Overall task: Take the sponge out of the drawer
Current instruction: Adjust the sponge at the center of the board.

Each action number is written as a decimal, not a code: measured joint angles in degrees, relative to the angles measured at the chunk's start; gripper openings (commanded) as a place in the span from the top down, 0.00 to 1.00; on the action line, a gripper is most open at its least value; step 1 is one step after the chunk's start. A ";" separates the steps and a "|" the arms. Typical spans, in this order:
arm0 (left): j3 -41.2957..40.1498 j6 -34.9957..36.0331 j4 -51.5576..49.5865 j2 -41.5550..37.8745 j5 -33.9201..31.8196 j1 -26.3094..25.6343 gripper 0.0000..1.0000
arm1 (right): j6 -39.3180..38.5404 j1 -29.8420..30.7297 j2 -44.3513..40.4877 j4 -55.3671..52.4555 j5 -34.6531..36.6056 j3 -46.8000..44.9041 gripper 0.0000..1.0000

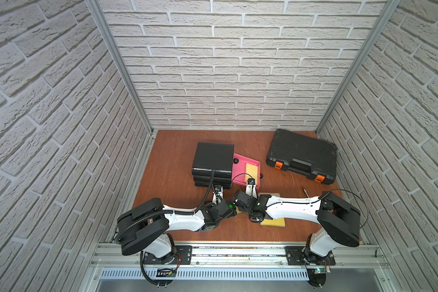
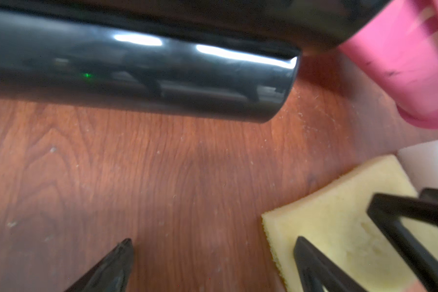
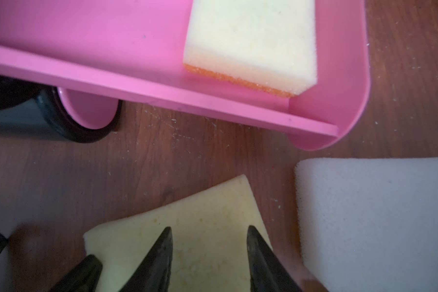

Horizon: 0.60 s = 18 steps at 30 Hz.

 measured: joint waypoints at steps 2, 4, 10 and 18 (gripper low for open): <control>0.70 0.44 0.22 0.98 -0.35 0.02 0.02 | 0.26 0.04 -0.74 -0.11 0.04 -0.28 0.52; 1.29 0.87 0.28 1.75 -0.59 0.02 0.02 | 0.61 0.04 -1.27 -0.17 0.09 -0.44 0.52; 1.92 1.77 0.44 2.84 -1.44 0.13 0.02 | 1.05 -0.02 -1.64 -0.02 0.07 -0.79 0.52; 2.25 3.30 0.33 3.39 -1.86 0.68 0.02 | 1.25 -0.39 -1.07 1.20 -0.26 -0.92 0.52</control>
